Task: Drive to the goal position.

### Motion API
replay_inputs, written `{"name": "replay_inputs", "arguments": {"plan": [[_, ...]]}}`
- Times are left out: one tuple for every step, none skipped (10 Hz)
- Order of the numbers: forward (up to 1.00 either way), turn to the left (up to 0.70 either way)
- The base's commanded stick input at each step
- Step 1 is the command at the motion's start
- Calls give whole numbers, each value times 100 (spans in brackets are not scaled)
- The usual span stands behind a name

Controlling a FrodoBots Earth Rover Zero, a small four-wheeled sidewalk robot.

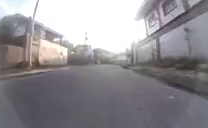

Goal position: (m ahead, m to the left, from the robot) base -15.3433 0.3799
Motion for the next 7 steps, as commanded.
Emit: {"name": "replay_inputs", "arguments": {"plan": [[100,-39],[100,1],[100,1],[100,1],[100,1],[100,1],[100,1]]}}
